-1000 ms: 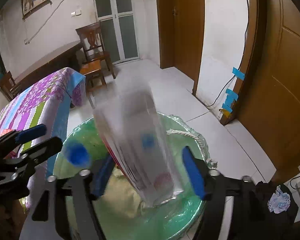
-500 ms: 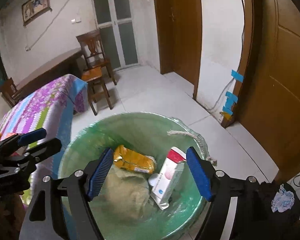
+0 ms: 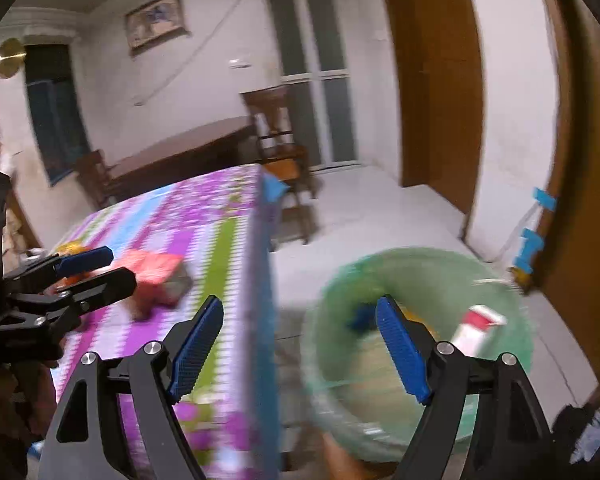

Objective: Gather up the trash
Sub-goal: 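Move both open tools back over the table, then grasp the silver snack wrapper with the left tool while the right tool grasps the yellow sponge, then lift the wrapper and sponge and carry them over the green bin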

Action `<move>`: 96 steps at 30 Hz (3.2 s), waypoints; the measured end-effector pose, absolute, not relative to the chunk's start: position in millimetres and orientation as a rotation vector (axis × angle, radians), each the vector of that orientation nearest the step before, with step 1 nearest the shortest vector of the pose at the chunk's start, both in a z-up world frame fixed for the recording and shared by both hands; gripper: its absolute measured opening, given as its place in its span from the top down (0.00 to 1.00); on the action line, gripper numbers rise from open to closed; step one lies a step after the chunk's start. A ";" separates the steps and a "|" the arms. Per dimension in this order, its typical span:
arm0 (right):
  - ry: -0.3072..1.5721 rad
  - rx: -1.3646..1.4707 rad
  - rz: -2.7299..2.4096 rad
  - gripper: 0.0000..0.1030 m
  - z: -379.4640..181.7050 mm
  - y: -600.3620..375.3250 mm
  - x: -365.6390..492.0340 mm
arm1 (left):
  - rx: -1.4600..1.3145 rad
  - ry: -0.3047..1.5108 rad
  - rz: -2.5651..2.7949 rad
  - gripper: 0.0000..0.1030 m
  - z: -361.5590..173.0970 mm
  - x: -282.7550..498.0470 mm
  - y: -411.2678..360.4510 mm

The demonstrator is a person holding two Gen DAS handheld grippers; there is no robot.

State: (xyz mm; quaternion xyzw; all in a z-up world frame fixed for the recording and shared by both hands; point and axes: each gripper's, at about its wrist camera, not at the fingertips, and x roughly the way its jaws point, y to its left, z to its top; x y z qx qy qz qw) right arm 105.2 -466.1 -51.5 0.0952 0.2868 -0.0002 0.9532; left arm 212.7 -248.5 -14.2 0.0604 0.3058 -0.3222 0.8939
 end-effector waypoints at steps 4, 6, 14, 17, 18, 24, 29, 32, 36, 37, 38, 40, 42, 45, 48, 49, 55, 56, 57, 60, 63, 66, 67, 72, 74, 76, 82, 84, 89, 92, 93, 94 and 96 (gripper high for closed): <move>0.599 0.187 0.144 0.23 -53.6 -404.2 105.9 | 0.151 0.601 -0.590 0.18 -0.8 205.4 -178.6; 0.615 0.188 0.226 0.23 -55.8 -368.6 106.9 | 0.179 0.592 -0.552 0.18 4.6 206.3 -148.5; 0.701 0.103 0.452 0.20 -69.9 -242.1 111.0 | 0.323 0.566 -0.557 0.06 24.6 220.1 -38.3; 0.723 0.082 0.496 0.18 -75.0 -209.6 112.9 | 0.380 0.610 -0.616 0.06 22.8 231.3 -19.4; 0.731 0.076 0.514 0.17 -76.2 -194.4 114.5 | 0.394 0.625 -0.643 0.06 21.5 234.9 -16.2; 0.781 0.051 0.526 0.16 -84.4 -145.3 136.5 | 0.474 0.689 -0.743 0.06 5.0 263.5 -13.5; 0.821 0.025 0.487 0.16 -96.4 -120.8 161.4 | 0.556 0.729 -0.761 0.06 -15.1 279.7 -26.4; 0.840 0.019 0.454 0.17 -102.3 -116.5 172.6 | 0.565 0.748 -0.768 0.06 -24.5 289.0 -29.3; 0.859 0.024 0.413 0.38 -109.4 -116.2 182.0 | 0.548 0.759 -0.787 0.25 -30.9 291.6 -27.8; 0.861 0.026 0.408 0.41 -111.2 -116.7 182.4 | 0.530 0.762 -0.790 0.29 -30.8 291.9 -25.8; 0.862 0.028 0.404 0.51 -112.8 -117.2 182.4 | 0.513 0.761 -0.795 0.41 -29.8 291.7 -23.8; 0.852 0.032 0.399 0.55 -113.8 -118.1 181.4 | 0.486 0.763 -0.792 0.53 -29.0 291.1 -20.9; 0.836 0.034 0.395 0.63 -112.2 -118.2 179.2 | 0.467 0.754 -0.769 0.59 -29.4 289.5 -18.8; 0.815 0.039 0.399 0.65 -110.5 -119.1 174.8 | 0.433 0.732 -0.731 0.64 -29.0 283.0 -14.7; 0.785 0.055 0.399 0.66 -107.0 -123.2 166.4 | 0.389 0.691 -0.694 0.64 -24.4 270.2 -6.7; 0.775 0.060 0.398 0.66 -106.0 -125.3 162.9 | 0.372 0.676 -0.674 0.64 -21.7 264.8 -2.6; 0.672 0.037 0.346 0.66 -93.7 -133.5 134.3 | 0.247 0.610 -0.559 0.64 -6.8 224.9 25.2; 0.654 0.032 0.338 0.66 -90.6 -134.5 129.3 | 0.218 0.601 -0.540 0.64 -4.7 216.1 29.2; 0.631 0.026 0.328 0.66 -86.0 -134.4 122.0 | 0.199 0.596 -0.529 0.64 -3.1 211.0 32.1; 0.566 0.013 0.303 0.66 -73.3 -138.7 107.2 | 0.129 0.579 -0.479 0.64 -2.1 187.5 37.4; 0.509 0.006 0.281 0.66 -60.1 -141.6 95.7 | 0.073 0.562 -0.434 0.64 -3.3 167.0 36.8; 0.449 -0.007 0.255 0.66 -45.8 -143.7 85.5 | 0.019 0.550 -0.401 0.64 -3.9 151.3 31.7; 0.433 -0.010 0.249 0.66 -41.2 -144.3 83.0 | 0.000 0.545 -0.389 0.64 -4.0 145.1 27.8; 0.387 -0.019 0.232 0.66 -27.0 -148.5 67.8 | -0.031 0.507 -0.346 0.64 0.0 123.8 13.6; 0.379 -0.018 0.229 0.66 -23.0 -150.9 61.3 | -0.022 0.484 -0.335 0.64 2.9 115.5 4.4; 0.373 -0.019 0.224 0.66 -20.0 -154.2 56.5 | -0.017 0.480 -0.332 0.64 3.3 113.3 -0.2; 0.360 -0.022 0.215 0.66 -8.6 -161.5 42.2 | -0.028 0.478 -0.324 0.64 6.1 113.0 -7.1; 0.360 -0.020 0.210 0.66 -5.4 -166.4 39.0 | -0.023 0.473 -0.325 0.64 7.4 111.5 -11.1; 0.357 -0.014 0.196 0.66 3.5 -175.8 32.8 | -0.014 0.458 -0.333 0.64 9.8 110.4 -21.7; 0.350 -0.013 0.183 0.66 9.0 -185.6 29.5 | -0.005 0.451 -0.350 0.64 12.4 111.0 -33.6; 0.346 -0.013 0.176 0.66 11.6 -191.4 28.4 | -0.002 0.451 -0.355 0.64 12.5 112.3 -36.4; 0.343 -0.013 0.170 0.66 13.8 -195.2 27.8 | 0.001 0.450 -0.365 0.64 13.0 114.1 -41.9; 0.338 -0.017 0.155 0.66 18.3 -205.3 26.9 | 0.005 0.449 -0.378 0.64 14.4 116.3 -51.8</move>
